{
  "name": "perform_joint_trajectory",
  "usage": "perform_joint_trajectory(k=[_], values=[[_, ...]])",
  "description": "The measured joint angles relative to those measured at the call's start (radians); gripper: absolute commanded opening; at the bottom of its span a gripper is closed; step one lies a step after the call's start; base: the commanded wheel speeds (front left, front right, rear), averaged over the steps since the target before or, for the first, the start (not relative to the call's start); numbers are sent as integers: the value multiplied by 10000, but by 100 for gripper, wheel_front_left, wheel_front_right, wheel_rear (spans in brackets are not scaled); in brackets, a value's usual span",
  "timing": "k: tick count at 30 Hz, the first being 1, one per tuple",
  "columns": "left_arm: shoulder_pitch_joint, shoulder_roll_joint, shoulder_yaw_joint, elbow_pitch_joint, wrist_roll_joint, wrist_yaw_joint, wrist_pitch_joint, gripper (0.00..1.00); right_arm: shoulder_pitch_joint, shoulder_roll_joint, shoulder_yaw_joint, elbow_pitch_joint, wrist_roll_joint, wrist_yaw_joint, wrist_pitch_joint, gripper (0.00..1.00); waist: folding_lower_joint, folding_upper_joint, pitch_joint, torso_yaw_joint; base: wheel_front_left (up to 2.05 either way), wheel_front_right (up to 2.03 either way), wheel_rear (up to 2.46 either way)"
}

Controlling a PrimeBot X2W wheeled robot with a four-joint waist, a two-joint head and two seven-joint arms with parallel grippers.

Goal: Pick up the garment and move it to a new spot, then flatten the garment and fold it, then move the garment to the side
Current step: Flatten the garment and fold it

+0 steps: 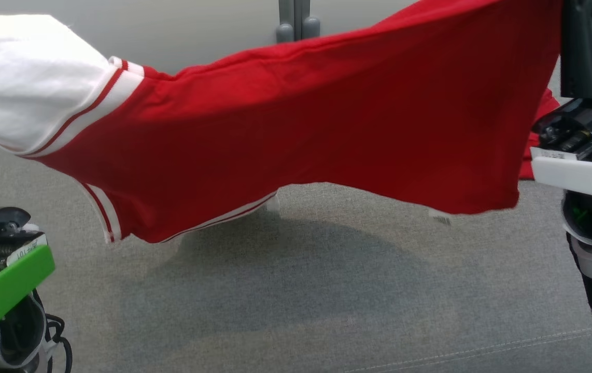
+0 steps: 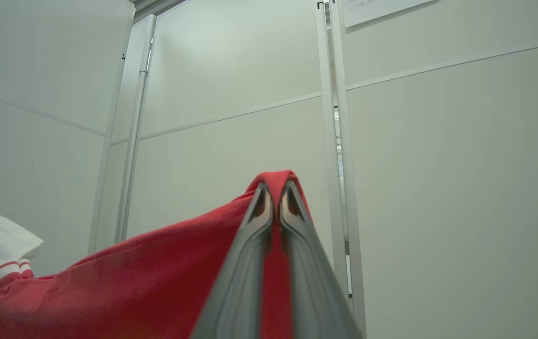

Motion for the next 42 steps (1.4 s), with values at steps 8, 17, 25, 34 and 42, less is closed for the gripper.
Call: perform_joint_trajectory(k=[8, 17, 25, 34, 42], values=[[-271, 215, -604, -757, -151, -155, 412, 0, 635, -504, -92, -196, 236, 0, 17, 0, 0, 0, 11, -135, 0, 0, 0], [-2542, 571, -571, 2775, -533, 224, 2180, 0, -1693, -389, 1352, 2769, 596, 2, 2104, 0, 0, 0, 863, 26, 0, 0, 0], [-6820, 587, 245, 2754, -568, 500, 1592, 0, -5149, -198, 405, 3308, 92, -261, 1546, 0, 0, 0, 1455, 203, 0, 0, 0], [-1592, -840, -612, 4938, -1404, 295, 1459, 0, -919, 29, 1693, 5963, 426, -157, 1941, 0, 0, 0, 2100, 248, 0, 0, 0], [19, -759, -784, 6303, -2132, -25, 407, 0, 352, 489, 1893, 6957, 811, -102, 1095, 0, 0, 0, 2267, 546, 0, 0, 0]])
